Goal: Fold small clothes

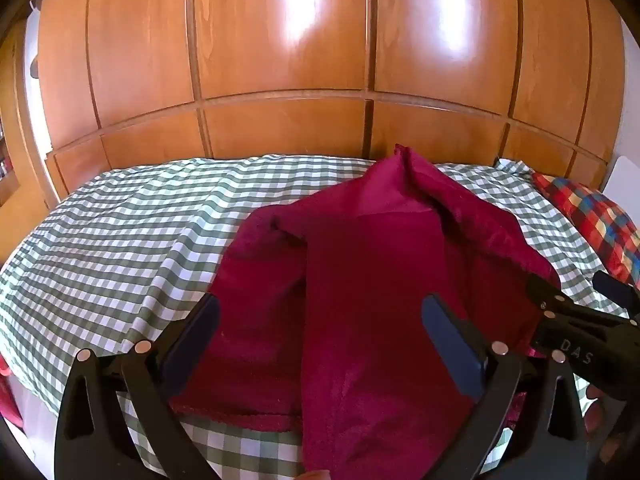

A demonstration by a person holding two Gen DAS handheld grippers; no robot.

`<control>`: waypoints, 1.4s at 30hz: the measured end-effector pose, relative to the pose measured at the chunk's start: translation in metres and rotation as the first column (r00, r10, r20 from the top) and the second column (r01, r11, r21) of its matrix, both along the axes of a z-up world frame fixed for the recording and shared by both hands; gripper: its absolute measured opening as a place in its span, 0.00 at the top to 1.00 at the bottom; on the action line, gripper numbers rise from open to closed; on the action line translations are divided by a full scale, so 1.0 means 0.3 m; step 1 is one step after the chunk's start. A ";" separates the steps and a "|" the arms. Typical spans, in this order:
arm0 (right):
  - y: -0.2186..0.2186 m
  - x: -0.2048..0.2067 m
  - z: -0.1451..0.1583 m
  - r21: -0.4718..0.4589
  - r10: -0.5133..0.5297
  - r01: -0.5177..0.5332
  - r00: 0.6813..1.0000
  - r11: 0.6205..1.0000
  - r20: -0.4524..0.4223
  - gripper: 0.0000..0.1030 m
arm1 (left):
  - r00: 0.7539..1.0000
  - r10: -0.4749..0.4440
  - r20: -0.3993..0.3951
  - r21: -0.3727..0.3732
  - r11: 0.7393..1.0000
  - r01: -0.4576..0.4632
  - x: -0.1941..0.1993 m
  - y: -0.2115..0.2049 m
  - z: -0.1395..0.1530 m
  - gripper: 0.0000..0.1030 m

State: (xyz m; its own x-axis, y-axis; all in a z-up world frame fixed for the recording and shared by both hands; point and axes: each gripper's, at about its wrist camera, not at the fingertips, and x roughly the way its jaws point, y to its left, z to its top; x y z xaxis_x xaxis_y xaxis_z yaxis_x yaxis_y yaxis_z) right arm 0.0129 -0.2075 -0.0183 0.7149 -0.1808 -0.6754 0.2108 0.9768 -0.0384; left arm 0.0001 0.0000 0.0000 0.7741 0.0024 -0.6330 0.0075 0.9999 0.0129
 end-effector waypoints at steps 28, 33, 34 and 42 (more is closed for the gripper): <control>-0.020 0.002 -0.032 0.000 -0.005 0.005 0.999 1.000 -0.031 0.03 | 0.999 -0.012 -0.033 0.026 1.000 0.013 -0.001 -0.022 -0.028 0.02; -0.033 -0.010 -0.028 0.008 -0.009 0.009 0.999 1.000 -0.032 0.03 | 1.000 -0.003 -0.030 0.034 0.999 0.004 -0.004 -0.015 -0.021 0.02; -0.035 -0.011 -0.027 0.010 -0.010 0.010 0.999 1.000 -0.032 0.03 | 1.000 -0.006 -0.030 0.036 0.999 0.007 -0.005 -0.015 -0.021 0.02; -0.055 -0.029 -0.034 0.022 -0.021 0.022 0.999 1.000 -0.042 0.03 | 0.999 -0.029 -0.025 0.043 0.999 0.030 -0.016 -0.023 -0.016 0.02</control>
